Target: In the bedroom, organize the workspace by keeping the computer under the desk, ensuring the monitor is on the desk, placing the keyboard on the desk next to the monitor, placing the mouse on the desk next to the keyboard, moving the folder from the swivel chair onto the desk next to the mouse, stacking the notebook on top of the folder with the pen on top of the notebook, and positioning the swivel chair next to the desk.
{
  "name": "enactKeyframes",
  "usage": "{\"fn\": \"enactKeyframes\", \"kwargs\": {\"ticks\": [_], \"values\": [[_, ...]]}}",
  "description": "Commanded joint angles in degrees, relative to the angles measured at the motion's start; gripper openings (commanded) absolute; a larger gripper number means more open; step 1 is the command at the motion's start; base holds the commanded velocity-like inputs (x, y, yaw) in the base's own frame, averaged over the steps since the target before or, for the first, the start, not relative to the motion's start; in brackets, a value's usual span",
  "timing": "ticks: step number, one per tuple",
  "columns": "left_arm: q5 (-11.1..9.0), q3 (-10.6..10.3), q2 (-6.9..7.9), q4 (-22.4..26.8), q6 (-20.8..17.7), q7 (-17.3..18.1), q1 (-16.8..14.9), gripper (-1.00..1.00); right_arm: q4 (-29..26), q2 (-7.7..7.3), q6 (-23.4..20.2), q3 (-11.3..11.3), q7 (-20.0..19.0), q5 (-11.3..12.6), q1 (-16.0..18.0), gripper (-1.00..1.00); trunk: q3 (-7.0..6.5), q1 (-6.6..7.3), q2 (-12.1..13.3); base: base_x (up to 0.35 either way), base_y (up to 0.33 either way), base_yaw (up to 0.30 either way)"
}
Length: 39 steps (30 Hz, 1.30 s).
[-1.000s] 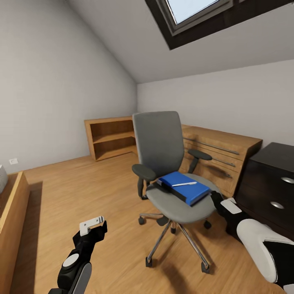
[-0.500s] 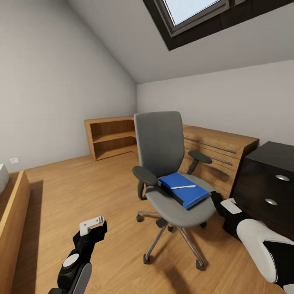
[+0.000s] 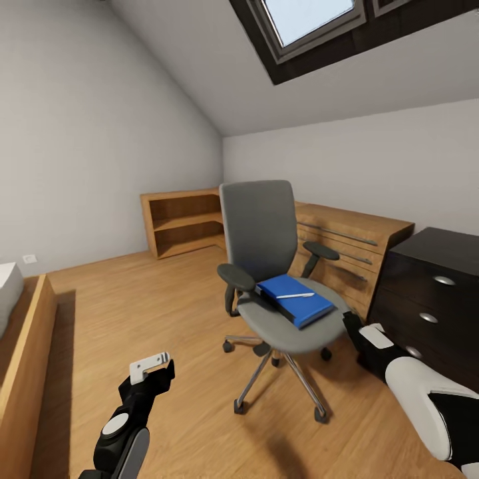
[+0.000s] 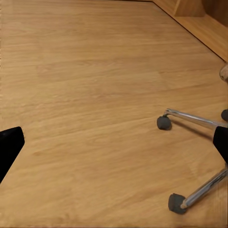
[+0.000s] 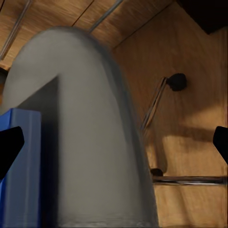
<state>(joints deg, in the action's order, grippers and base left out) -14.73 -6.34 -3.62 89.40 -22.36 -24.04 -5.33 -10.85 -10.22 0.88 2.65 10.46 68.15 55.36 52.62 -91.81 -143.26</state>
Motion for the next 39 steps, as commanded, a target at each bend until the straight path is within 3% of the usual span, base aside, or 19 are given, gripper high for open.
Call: {"fn": "enactKeyframes", "kwargs": {"ticks": [1,12,22,31,39], "values": [[-0.6,-0.1,0.01,0.1,-0.1,-0.5,0.0,1.0,-0.1,0.02,0.1,0.3,0.2,0.2,0.0,1.0,0.06,0.04,0.0,-0.236,0.0,0.0],[-0.6,-0.1,0.01,0.1,-0.1,-0.5,0.0,1.0,0.1,0.39,0.1,0.2,0.2,0.2,0.0,1.0,0.06,0.04,0.0,-0.156,0.0,0.0],[-0.6,-0.1,0.03,0.1,-0.1,-0.5,0.0,1.0,0.2,4.72,0.2,0.2,0.1,-0.1,-0.1,1.0,0.06,0.04,0.0,-0.049,0.0,0.0],[-0.6,-0.1,0.07,0.1,-0.1,-0.5,0.0,1.0,0.4,7.5,0.0,0.3,0.2,0.0,-1.0,1.0,0.06,0.04,0.0,-0.003,0.0,0.0],[-0.6,-0.1,0.06,0.1,-0.1,-0.5,0.0,1.0,0.4,8.79,-0.3,0.3,0.3,0.0,-1.4,1.0,0.06,0.04,0.0,0.0,0.0,0.0]]}}
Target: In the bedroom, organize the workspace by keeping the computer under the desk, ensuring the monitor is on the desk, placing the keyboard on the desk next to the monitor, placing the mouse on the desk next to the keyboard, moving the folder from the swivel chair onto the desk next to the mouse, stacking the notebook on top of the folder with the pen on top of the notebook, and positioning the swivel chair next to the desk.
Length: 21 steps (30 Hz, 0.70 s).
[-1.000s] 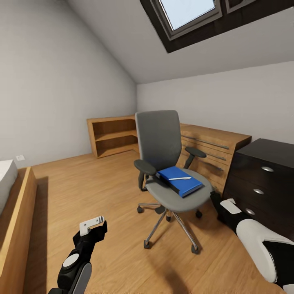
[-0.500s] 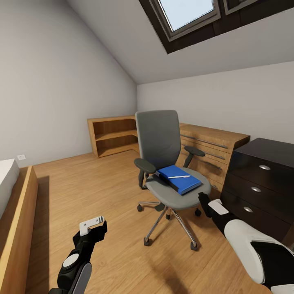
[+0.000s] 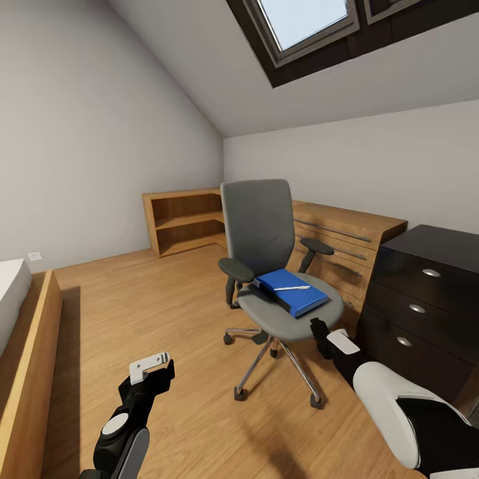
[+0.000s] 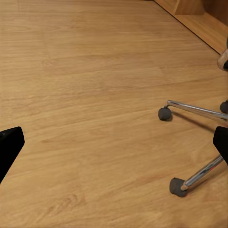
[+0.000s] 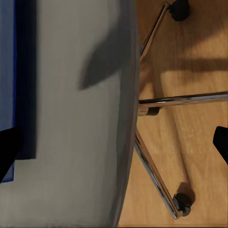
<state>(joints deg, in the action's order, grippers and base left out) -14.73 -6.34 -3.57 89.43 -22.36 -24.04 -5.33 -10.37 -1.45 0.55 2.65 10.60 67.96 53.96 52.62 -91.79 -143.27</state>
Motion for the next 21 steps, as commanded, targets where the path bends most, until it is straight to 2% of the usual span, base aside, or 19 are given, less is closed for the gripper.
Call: {"fn": "enactKeyframes", "kwargs": {"ticks": [1,18,21], "values": [[-0.6,-0.1,0.0,0.1,-0.1,-0.5,0.0,1.0,-0.1,0.09,0.0,0.3,0.2,0.2,0.0,1.0,0.06,0.01,0.0,0.0,0.0,0.0],[-0.5,-0.2,-0.25,0.4,-0.2,-0.3,0.0,1.0,-0.1,0.09,0.0,0.3,0.2,0.2,-0.1,1.0,0.06,0.01,0.0,0.0,0.0,0.0],[-0.6,-0.2,-0.3,0.4,-0.2,-0.3,0.0,1.0,-0.1,0.08,0.0,0.3,0.2,0.2,-0.1,1.0,0.72,-0.06,-0.1,0.0,0.0,0.0]]}}
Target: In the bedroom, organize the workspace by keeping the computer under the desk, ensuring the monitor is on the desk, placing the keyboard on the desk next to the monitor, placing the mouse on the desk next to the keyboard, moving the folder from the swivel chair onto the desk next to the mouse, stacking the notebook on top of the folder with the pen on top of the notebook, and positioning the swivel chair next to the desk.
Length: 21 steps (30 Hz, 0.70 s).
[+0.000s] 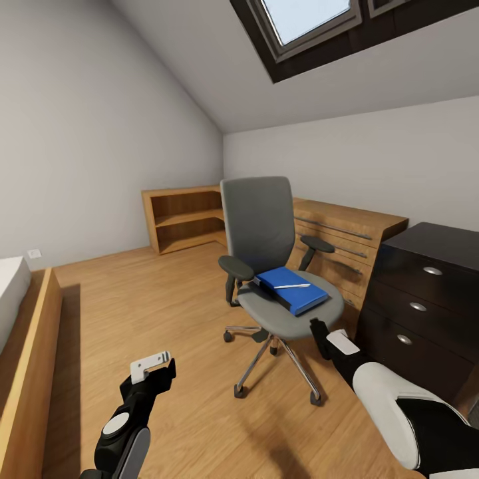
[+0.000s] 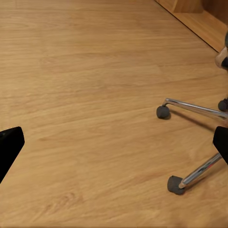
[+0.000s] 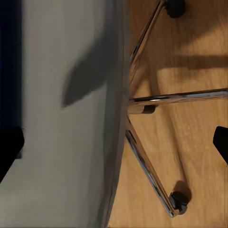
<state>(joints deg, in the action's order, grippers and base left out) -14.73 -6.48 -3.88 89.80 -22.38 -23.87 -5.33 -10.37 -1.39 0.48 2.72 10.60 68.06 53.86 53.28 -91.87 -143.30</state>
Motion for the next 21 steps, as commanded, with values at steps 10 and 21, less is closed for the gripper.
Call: {"fn": "enactKeyframes", "kwargs": {"ticks": [10,21], "values": [[-0.6,0.0,-0.02,0.1,-0.1,-0.5,0.0,1.0,-0.1,0.06,0.1,0.2,0.2,0.1,0.0,1.0,1.17,-0.11,-0.1,0.0,0.0,0.0],[-0.6,0.0,0.09,-0.1,-0.1,-0.5,0.0,1.0,-0.1,0.16,0.2,0.1,0.2,0.1,0.0,1.0,1.17,-0.11,-0.1,0.085,0.0,0.0]]}}
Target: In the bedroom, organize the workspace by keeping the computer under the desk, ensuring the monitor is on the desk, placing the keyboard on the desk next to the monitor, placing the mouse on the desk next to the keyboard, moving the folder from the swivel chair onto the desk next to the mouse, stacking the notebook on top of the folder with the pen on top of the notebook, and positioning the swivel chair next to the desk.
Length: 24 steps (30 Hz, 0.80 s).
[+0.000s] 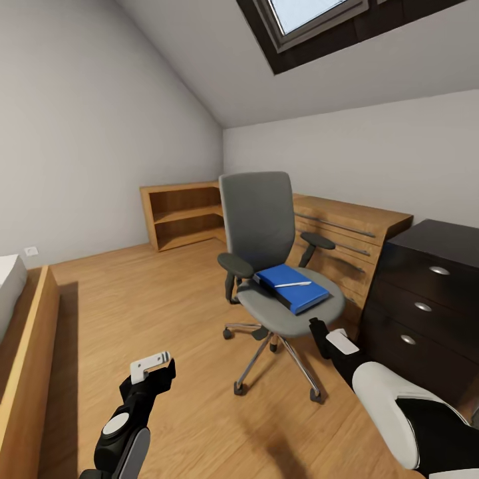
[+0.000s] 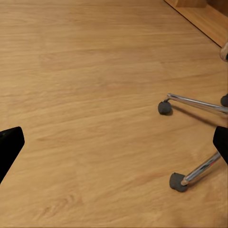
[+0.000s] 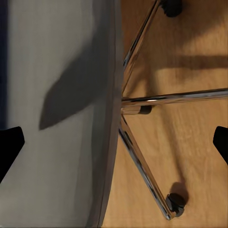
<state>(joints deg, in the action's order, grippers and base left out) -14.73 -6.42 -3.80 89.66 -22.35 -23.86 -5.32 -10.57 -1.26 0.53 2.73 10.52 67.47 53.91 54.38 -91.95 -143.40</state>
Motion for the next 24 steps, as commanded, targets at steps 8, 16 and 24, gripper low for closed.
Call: {"fn": "enactKeyframes", "kwargs": {"ticks": [8,16,24], "values": [[-0.6,-0.1,0.02,0.1,-0.1,-0.5,0.0,1.0,0.1,0.03,0.2,0.1,0.3,0.6,0.0,1.0,0.07,-0.03,0.0,0.278,0.0,0.0],[-0.5,-0.1,0.02,0.1,-0.1,-0.5,0.0,1.0,0.1,0.05,0.2,0.1,0.2,0.6,0.0,1.0,0.07,-0.03,0.0,0.314,0.0,0.0],[-0.5,-0.1,0.02,0.1,-0.1,-0.5,0.0,1.0,0.1,0.11,0.2,0.0,0.2,0.6,0.0,1.0,0.07,-0.03,0.0,0.32,0.0,0.0]]}}
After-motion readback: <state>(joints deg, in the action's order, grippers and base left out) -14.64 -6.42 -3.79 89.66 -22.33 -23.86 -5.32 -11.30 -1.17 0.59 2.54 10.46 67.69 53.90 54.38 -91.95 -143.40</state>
